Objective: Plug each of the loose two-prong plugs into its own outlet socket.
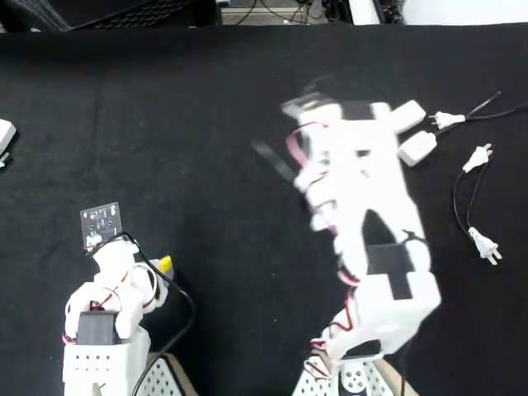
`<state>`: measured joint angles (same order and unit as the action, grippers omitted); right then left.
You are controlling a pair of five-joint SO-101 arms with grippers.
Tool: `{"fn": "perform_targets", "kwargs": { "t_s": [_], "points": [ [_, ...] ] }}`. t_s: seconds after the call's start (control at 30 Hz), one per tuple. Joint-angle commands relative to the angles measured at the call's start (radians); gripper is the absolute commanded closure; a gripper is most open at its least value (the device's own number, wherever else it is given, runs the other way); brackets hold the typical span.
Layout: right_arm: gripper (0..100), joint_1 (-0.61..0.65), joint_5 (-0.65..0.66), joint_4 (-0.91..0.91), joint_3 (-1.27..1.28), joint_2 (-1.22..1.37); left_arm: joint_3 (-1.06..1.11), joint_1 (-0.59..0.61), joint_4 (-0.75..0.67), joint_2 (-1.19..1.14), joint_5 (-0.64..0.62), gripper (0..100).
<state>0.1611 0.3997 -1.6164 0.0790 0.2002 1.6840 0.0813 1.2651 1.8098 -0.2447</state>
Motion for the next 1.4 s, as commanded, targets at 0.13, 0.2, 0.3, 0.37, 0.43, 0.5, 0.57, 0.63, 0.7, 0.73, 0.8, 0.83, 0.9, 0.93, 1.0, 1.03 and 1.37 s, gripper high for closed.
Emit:
{"fn": "perform_targets", "kwargs": {
  "t_s": [0.13,0.2,0.3,0.37,0.43,0.5,0.57,0.63,0.7,0.73,0.8,0.83,0.9,0.93,1.0,1.03,1.37],
  "points": [
    [98.1,0.293,0.138,0.008,0.042,-0.051,0.016,-0.001,0.003,0.002,-0.002,78],
    [98.1,0.350,0.163,0.008,0.047,-0.051,0.016,-0.001,0.003,0.002,-0.002,78],
    [98.0,0.423,0.199,0.035,0.094,-0.051,0.016,-0.001,0.003,0.002,-0.002,78],
    [97.2,0.436,0.224,0.086,0.139,-0.045,0.016,-0.001,0.003,0.002,-0.002,78],
    [92.9,0.425,0.253,0.143,0.191,-0.044,0.016,-0.001,0.003,0.002,-0.002,78],
    [84.4,0.402,0.267,0.190,0.240,-0.044,0.016,-0.001,0.003,0.002,-0.002,78],
    [75.4,0.394,0.267,0.221,0.266,-0.044,0.016,-0.001,0.003,0.002,-0.002,78],
    [68.5,0.399,0.269,0.227,0.283,-0.047,0.016,-0.001,0.003,0.002,-0.002,78],
    [66.2,0.416,0.269,0.224,0.282,-0.051,0.016,-0.001,0.003,0.002,-0.002,78],
    [66.3,0.430,0.269,0.224,0.278,-0.051,0.016,-0.001,0.003,0.002,-0.002,78],
    [66.3,0.460,0.269,0.226,0.274,-0.051,0.016,-0.001,0.003,0.002,-0.002,78],
    [66.3,0.483,0.269,0.227,0.265,-0.051,0.016,-0.001,0.003,0.002,-0.002,78],
    [66.3,0.520,0.264,0.226,0.237,-0.051,0.016,-0.001,0.003,0.002,-0.002,78],
    [66.3,0.532,0.264,0.226,0.220,-0.051,0.016,-0.001,0.003,0.002,-0.002,78],
    [66.2,0.552,0.261,0.226,0.186,-0.044,0.016,-0.001,0.003,0.002,-0.002,78],
    [66.2,0.557,0.261,0.229,0.179,-0.042,0.016,-0.001,0.003,0.002,-0.002,78],
    [66.3,0.539,0.259,0.275,0.171,0.113,0.016,-0.001,0.003,0.002,-0.002,78]
  ]
}}
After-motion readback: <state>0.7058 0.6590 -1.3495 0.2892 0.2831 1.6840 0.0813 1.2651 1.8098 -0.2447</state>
